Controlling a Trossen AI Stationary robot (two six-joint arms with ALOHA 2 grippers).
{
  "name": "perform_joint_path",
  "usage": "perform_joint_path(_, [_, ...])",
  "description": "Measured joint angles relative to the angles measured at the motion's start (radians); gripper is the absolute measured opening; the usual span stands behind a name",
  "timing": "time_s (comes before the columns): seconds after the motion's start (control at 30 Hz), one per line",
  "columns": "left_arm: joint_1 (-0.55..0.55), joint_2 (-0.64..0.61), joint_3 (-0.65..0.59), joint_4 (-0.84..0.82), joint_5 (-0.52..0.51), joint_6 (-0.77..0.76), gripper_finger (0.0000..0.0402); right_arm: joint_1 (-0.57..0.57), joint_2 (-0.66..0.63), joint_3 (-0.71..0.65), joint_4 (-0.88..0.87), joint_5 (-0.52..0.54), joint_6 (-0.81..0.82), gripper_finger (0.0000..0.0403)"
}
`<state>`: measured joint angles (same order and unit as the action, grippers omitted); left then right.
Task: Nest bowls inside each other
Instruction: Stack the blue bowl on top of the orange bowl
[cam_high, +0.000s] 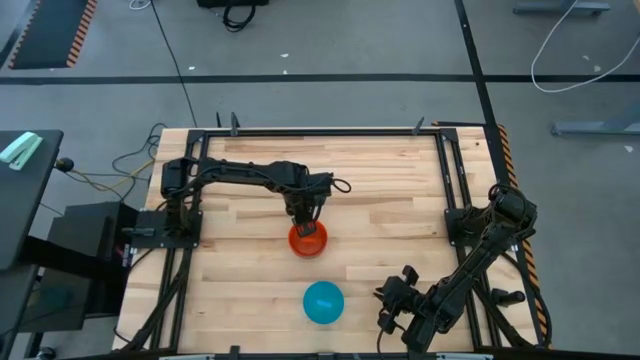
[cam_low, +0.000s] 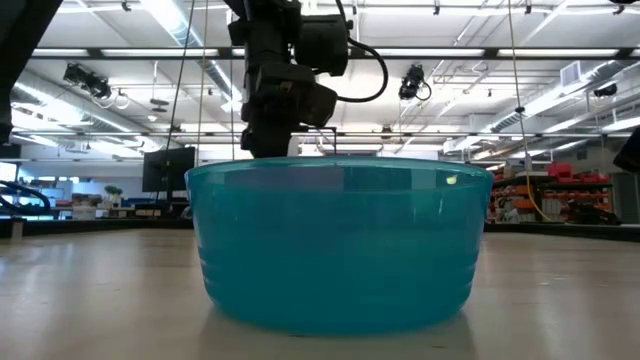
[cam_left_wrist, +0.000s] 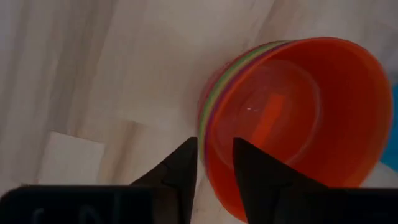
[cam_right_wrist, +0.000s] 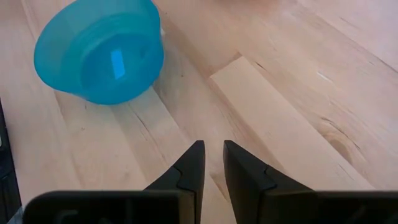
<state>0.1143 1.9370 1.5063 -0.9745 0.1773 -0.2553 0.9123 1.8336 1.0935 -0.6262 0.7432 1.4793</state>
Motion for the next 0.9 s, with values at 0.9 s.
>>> perform_joint_path(0.9, [-0.372,-0.002,0.336,-0.448,-0.194,-0.145,0.0118,-0.006,0.0,0.0,0.034,0.012,-0.015,0.0066])
